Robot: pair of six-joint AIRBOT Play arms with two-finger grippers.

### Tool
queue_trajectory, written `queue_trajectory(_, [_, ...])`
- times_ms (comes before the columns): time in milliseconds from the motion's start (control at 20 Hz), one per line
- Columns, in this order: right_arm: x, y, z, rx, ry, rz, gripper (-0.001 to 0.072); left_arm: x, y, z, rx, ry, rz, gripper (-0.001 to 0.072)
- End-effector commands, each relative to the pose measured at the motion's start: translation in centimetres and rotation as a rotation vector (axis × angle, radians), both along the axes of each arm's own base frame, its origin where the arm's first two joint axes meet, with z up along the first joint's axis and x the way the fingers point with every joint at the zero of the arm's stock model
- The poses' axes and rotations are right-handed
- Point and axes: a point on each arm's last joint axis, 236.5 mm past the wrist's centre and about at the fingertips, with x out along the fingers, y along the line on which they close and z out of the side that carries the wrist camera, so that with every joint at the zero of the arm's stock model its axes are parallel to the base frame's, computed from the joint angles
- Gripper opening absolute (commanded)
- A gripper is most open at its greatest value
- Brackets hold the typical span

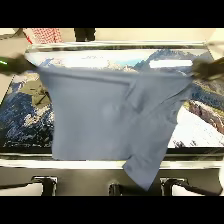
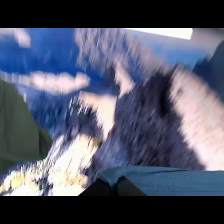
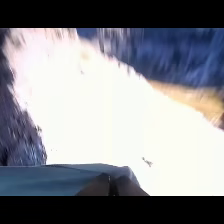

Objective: Fold the shirts.

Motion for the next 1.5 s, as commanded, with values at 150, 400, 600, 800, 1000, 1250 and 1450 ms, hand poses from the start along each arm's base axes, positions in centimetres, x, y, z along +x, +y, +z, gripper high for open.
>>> queue_trajectory(150, [9.6, 2.2, -17.4, 0.25, 0.154, -0.083, 0.0033, 4.7, -2.0, -19.4, -0.079, 0.321, 0.001, 0.0036])
queue_trajectory(400, [9.4, 0.8, -16.1, 0.22, 0.135, -0.058, 0.0034, 3.1, -1.9, -19.3, -0.015, 0.333, -0.142, 0.0036])
queue_trajectory(600, [-1.3, 1.8, -19.0, 0.217, 0.573, 0.027, 0.0033, -4.9, -2.8, -20.7, -0.074, 0.653, -0.262, 0.0036])
queue_trajectory(800, [-3.3, 2.7, -24.4, 0.239, 0.651, -0.031, 0.0033, -10.1, -3.2, -24.3, -0.117, 0.87, -0.26, 0.0036])
queue_trajectory(1000, [-1.5, 2.3, -22.4, 0.232, 0.561, -0.053, 0.0412, -10.5, -2.9, -24.2, -0.123, 0.879, -0.253, 0.0497])
queue_trajectory(1250, [-7.5, -2.0, -17.5, 0.202, 0.672, -0.054, 0.0493, -11.5, 2.3, -21.2, -0.041, 0.842, -0.109, 0.0528])
queue_trajectory(1450, [-12.8, -2.4, -19.7, 0.228, 0.681, -0.131, 0.0467, -19.6, 0.4, -25.5, -0.087, 0.905, -0.081, 0.0489])
